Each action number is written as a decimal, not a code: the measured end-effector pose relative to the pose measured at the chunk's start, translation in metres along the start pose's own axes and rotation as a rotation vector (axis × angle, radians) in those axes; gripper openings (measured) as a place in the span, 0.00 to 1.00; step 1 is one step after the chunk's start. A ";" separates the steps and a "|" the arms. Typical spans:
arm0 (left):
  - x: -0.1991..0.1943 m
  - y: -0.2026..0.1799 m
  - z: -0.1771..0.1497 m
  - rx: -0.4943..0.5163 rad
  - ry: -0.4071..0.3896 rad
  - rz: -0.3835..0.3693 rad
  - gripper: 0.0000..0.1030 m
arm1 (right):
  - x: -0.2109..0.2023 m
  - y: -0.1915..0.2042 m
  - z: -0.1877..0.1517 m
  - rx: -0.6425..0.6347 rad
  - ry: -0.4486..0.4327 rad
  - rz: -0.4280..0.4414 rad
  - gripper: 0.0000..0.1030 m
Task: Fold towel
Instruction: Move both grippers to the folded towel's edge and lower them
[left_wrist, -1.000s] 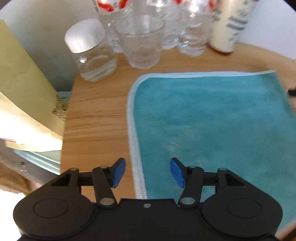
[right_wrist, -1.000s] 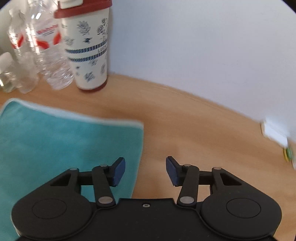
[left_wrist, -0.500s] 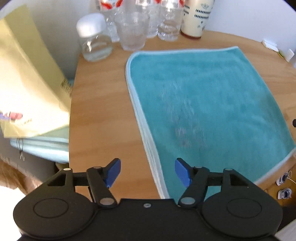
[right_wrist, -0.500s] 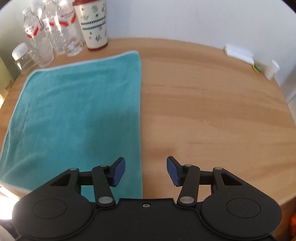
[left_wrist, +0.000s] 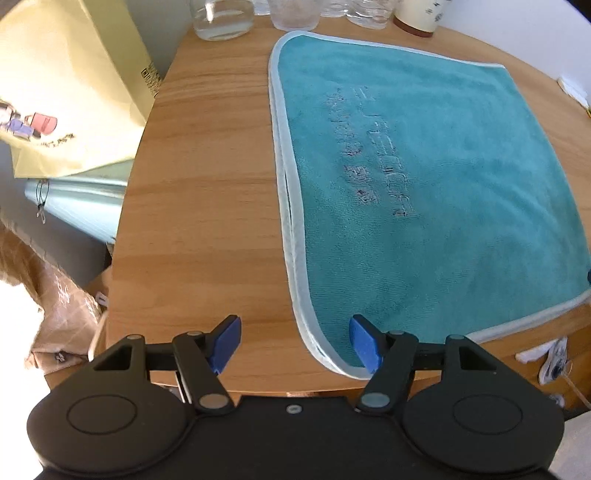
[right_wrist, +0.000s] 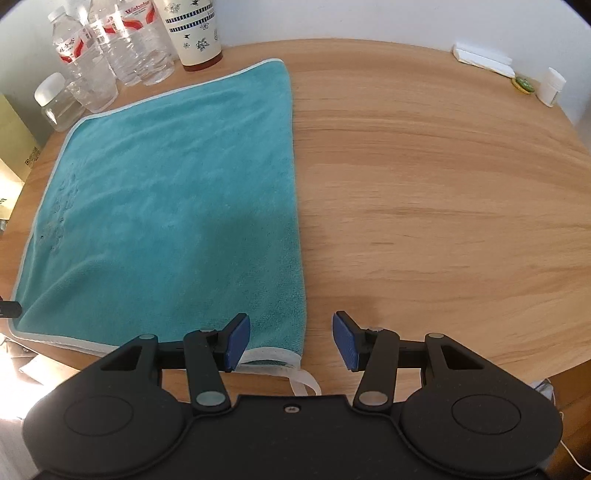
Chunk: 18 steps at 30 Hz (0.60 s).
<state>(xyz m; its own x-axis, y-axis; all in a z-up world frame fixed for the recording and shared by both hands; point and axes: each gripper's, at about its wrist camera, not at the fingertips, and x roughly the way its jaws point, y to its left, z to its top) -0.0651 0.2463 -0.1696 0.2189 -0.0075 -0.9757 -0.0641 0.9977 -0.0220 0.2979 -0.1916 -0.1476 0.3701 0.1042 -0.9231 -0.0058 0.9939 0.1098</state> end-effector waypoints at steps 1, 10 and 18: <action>0.002 -0.001 -0.001 -0.012 0.006 -0.001 0.65 | 0.001 0.000 -0.001 -0.011 -0.001 0.007 0.53; 0.003 -0.017 -0.009 0.004 -0.011 -0.004 0.63 | 0.005 -0.020 -0.007 0.049 0.040 0.088 0.46; 0.001 -0.025 -0.007 0.005 -0.029 -0.044 0.24 | 0.007 -0.018 -0.006 0.042 0.062 0.164 0.15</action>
<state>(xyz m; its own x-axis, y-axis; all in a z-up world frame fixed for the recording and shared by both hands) -0.0702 0.2208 -0.1720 0.2496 -0.0500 -0.9671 -0.0488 0.9967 -0.0641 0.2949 -0.2087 -0.1583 0.3099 0.2677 -0.9123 -0.0222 0.9613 0.2745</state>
